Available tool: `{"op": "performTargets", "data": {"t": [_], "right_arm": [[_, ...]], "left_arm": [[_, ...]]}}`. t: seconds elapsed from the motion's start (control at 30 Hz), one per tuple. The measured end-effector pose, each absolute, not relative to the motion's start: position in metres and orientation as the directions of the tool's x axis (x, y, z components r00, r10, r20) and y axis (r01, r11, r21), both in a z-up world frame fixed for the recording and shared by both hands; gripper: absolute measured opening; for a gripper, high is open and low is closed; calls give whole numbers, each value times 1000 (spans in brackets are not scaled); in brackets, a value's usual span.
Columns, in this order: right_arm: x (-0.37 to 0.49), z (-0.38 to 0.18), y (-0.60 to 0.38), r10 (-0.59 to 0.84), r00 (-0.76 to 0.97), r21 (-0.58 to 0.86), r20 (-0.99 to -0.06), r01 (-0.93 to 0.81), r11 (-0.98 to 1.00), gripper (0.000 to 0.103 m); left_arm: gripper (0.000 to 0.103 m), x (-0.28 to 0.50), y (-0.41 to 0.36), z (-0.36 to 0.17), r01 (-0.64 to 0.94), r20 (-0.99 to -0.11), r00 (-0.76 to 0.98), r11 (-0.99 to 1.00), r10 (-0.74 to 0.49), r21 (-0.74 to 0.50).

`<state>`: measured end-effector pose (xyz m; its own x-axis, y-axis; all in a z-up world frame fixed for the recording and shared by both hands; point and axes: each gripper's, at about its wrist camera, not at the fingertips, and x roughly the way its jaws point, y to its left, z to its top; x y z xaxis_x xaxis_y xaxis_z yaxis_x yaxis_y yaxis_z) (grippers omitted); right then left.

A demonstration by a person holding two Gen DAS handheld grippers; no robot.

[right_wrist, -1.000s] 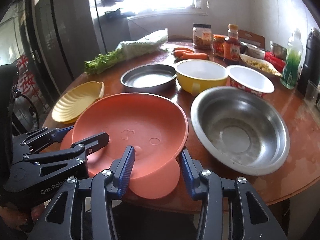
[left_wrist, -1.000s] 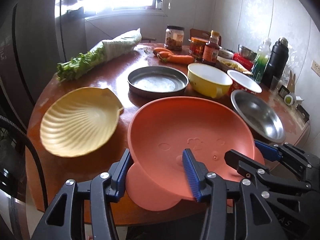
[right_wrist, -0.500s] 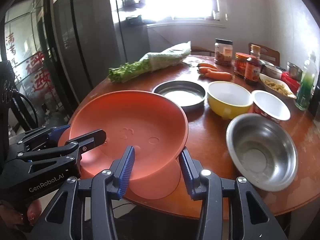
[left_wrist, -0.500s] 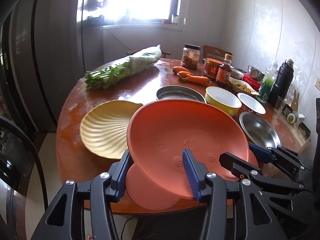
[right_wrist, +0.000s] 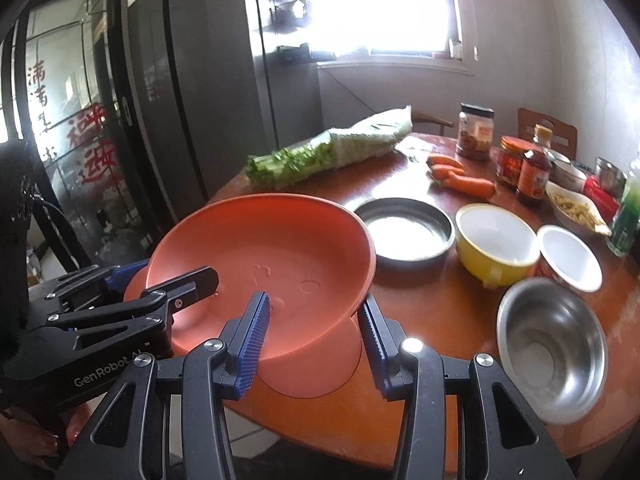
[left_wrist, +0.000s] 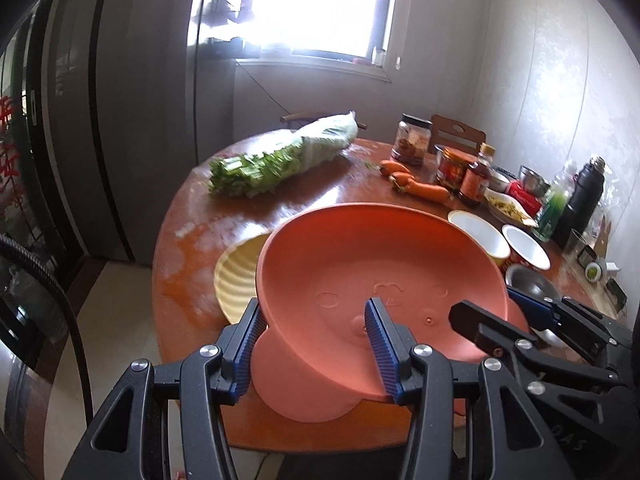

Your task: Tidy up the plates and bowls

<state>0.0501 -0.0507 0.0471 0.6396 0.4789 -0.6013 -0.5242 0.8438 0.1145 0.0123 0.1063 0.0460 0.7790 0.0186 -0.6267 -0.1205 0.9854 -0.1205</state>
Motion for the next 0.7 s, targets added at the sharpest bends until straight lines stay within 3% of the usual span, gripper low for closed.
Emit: {"op": "performTargets", "data": {"t": [0.33,0.7], "right_arm": [[74,67,-10,500,667,120,-552,-530,840,48],[97,29,11,474,638,148,-606,-496,856,48]], "left_arm": [[51,43,140,58,-152,-612,787,985,71,-81],[51,69,157,22,-154,-659,749,985,63,-80]]}}
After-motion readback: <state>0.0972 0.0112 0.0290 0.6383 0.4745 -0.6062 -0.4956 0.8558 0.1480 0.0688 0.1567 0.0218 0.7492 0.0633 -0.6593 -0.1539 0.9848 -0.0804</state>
